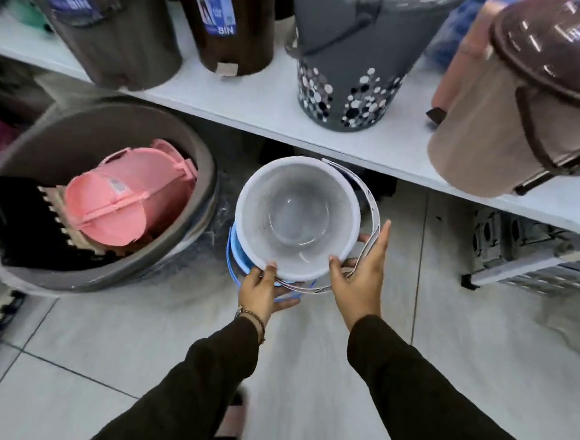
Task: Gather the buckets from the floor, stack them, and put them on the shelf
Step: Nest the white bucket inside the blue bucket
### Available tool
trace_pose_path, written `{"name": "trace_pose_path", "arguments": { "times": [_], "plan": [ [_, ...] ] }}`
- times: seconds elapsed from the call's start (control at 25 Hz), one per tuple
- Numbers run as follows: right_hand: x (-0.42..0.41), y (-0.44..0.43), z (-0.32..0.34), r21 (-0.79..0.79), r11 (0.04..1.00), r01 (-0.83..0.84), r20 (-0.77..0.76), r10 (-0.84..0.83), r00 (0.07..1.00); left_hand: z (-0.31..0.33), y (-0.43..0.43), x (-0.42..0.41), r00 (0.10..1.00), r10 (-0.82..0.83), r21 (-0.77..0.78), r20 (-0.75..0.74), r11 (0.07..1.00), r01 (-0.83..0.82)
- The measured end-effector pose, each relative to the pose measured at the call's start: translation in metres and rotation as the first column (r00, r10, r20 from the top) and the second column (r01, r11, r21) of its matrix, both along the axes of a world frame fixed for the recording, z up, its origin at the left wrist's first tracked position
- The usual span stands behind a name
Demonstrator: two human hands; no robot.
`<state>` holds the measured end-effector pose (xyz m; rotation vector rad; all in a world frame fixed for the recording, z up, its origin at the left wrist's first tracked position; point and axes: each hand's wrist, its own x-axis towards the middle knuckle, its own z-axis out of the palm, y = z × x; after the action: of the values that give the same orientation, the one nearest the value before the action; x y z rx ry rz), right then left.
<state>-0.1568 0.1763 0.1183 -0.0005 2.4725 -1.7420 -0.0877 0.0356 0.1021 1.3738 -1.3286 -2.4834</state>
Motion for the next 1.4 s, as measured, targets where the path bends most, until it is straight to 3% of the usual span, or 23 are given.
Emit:
{"name": "trace_pose_path", "arguments": {
  "times": [0.2,0.32,0.4,0.44,0.52,0.6,0.72,0.8,0.96,1.28,1.4],
  "plan": [
    [-0.022,-0.072,-0.064,-0.016,1.000,0.002,0.173,0.001,0.985,-0.058,-0.089,-0.023,0.973,-0.072,0.069,0.217,0.996,0.058],
    [-0.028,-0.090,-0.105,0.055,0.993,0.101,0.283,-0.112,0.953,-0.097,-0.114,-0.034,0.918,-0.214,0.092,0.335,0.977,0.194],
    [-0.030,-0.092,-0.122,0.178,0.975,0.134,0.358,-0.191,0.914,-0.121,-0.123,-0.034,0.835,-0.290,-0.108,0.467,0.919,0.379],
    [-0.035,-0.093,-0.137,0.299,0.948,0.108,0.365,-0.218,0.905,-0.139,-0.130,-0.038,0.783,-0.278,-0.279,0.556,0.825,0.491],
    [-0.044,-0.086,-0.148,0.489,0.870,0.056,0.333,-0.246,0.910,-0.147,-0.137,-0.041,0.778,-0.171,-0.510,0.605,0.667,0.543],
    [-0.061,-0.080,-0.163,0.544,0.836,0.075,0.327,-0.293,0.898,-0.163,-0.143,-0.051,0.797,-0.142,-0.503,0.587,0.707,0.497],
    [-0.096,-0.072,-0.181,0.402,0.915,0.036,0.500,-0.252,0.829,-0.189,-0.153,-0.072,0.802,-0.265,-0.345,0.536,0.798,0.494],
    [-0.117,-0.069,-0.188,0.280,0.960,-0.009,0.608,-0.170,0.775,-0.201,-0.161,-0.080,0.800,-0.313,-0.319,0.512,0.795,0.516],
    [-0.130,-0.067,-0.185,0.178,0.979,-0.096,0.693,-0.056,0.719,-0.206,-0.170,-0.081,0.803,-0.312,-0.302,0.508,0.808,0.506],
    [-0.070,-0.027,-0.139,0.122,0.986,-0.112,0.768,-0.023,0.641,-0.153,-0.166,-0.049,0.752,-0.464,-0.262,0.468,0.740,0.619],
    [-0.043,-0.009,-0.102,0.106,0.993,-0.051,0.758,-0.048,0.650,-0.112,-0.155,-0.038,0.738,-0.494,-0.313,0.460,0.687,0.655]
  ]
}}
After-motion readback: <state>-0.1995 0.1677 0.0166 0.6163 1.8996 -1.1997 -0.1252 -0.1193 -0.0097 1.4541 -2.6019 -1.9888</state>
